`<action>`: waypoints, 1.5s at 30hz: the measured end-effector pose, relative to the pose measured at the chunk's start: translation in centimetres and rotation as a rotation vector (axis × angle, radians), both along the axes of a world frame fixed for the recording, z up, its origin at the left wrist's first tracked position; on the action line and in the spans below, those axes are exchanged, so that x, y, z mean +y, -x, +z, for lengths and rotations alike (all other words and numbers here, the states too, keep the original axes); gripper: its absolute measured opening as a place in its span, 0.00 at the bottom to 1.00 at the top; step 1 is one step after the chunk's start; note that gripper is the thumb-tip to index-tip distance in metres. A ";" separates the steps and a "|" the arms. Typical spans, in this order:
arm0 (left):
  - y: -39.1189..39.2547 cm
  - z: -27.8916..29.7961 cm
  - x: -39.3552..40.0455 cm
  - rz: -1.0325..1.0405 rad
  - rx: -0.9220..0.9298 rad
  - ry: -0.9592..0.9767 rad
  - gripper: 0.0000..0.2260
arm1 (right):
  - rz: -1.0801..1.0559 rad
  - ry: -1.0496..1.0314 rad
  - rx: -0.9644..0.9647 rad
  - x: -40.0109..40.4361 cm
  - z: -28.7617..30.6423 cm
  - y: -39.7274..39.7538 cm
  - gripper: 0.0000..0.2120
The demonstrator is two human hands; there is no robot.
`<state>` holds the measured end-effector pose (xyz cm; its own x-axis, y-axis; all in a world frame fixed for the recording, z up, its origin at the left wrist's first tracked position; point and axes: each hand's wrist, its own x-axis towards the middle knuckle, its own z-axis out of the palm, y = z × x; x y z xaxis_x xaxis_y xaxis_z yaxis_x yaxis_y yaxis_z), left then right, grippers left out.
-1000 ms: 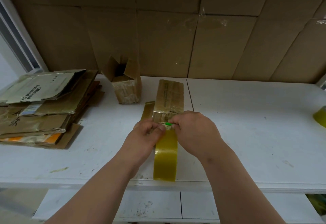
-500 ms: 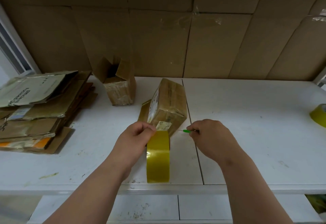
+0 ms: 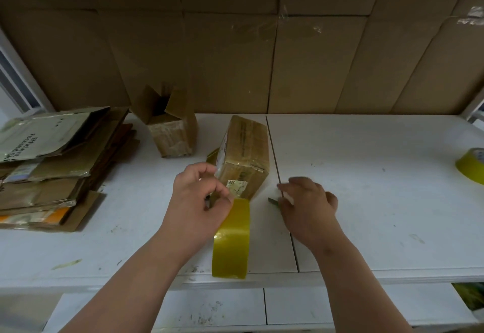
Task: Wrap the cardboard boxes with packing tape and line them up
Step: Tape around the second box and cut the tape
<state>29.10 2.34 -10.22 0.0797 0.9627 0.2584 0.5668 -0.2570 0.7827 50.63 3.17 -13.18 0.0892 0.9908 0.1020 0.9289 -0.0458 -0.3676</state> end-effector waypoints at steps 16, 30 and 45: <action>1.4 0.0 1.6 -0.158 0.082 0.046 0.07 | 0.205 -0.292 0.273 3.8 2.0 5.6 0.25; 2.4 -0.8 1.7 -0.103 -0.025 0.123 0.09 | 0.268 -0.280 0.445 4.6 0.7 5.5 0.20; 0.8 0.5 1.0 0.004 -0.198 0.188 0.04 | 0.076 -0.373 0.976 -2.5 -1.4 7.2 0.14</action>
<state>28.34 3.32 -9.77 0.0417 0.9955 0.0853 0.3985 -0.0949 0.9122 43.44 0.70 -14.54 0.2359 0.9179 0.3191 0.2169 0.2703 -0.9380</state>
